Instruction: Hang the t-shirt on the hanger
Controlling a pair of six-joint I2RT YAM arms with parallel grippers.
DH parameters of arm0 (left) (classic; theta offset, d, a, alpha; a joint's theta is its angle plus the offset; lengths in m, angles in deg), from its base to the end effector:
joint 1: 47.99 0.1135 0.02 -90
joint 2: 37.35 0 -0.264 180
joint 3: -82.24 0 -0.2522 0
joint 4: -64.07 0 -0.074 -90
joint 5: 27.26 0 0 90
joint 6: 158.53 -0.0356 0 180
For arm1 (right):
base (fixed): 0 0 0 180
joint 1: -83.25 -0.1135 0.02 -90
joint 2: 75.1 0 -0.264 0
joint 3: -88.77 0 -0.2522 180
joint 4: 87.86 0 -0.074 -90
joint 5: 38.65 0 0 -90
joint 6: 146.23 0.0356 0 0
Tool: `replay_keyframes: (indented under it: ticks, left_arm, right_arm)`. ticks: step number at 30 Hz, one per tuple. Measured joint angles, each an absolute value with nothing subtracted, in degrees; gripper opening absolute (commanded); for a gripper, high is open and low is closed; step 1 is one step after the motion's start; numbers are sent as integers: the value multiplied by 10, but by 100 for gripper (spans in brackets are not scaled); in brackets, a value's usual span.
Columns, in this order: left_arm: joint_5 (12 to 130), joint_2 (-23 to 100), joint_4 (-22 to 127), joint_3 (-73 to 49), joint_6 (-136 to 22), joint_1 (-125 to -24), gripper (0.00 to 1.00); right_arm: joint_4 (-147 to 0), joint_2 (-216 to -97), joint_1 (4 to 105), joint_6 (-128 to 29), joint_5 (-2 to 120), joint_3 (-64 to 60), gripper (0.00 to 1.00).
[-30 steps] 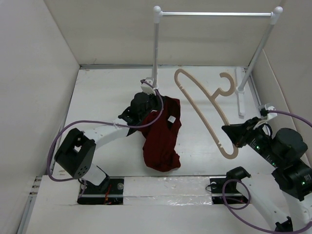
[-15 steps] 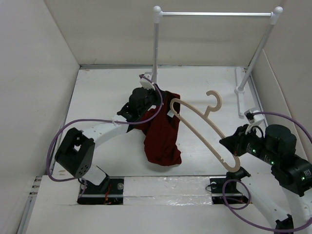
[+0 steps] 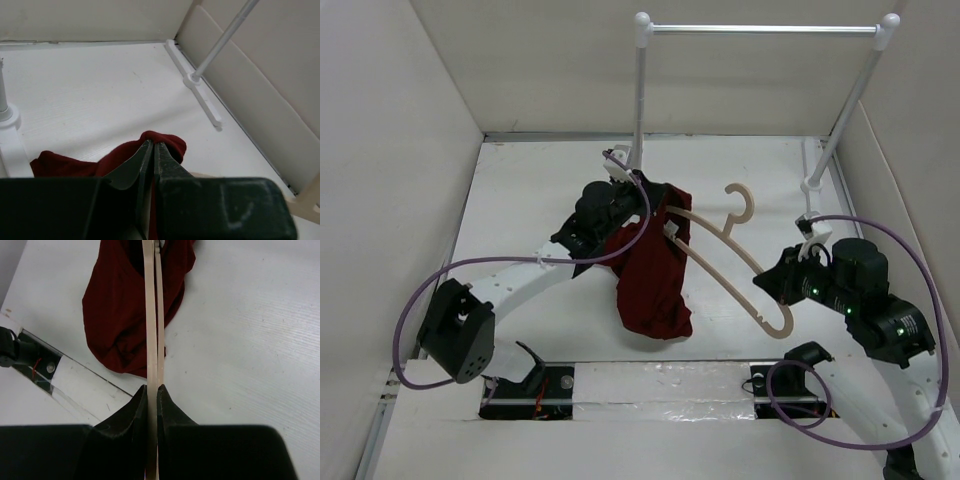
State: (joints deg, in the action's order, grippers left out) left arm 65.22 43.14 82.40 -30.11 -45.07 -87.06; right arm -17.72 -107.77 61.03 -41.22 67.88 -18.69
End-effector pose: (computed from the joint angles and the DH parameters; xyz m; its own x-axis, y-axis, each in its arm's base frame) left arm 0.2563 -0.2100 0.3283 -0.1959 -0.3533 -0.9148 0.6379 0.6626 -0.3925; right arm 0.0746 0.0414 0.3632 -0.6035 0.0217 -0.7970 -0.4490 0.8168 0.3622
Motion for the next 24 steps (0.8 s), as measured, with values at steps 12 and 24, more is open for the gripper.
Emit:
replay_keyframes:
  ticks: [12, 24]
  left_arm:
    - [682, 277, 817, -363, -424, -880, 0]
    - [727, 181, 813, -364, -403, -881, 0]
  right_arm:
    - [-380, -1088, 595, -377, 682, -253, 0]
    - [-607, -1285, 350, -401, 487, -214, 0]
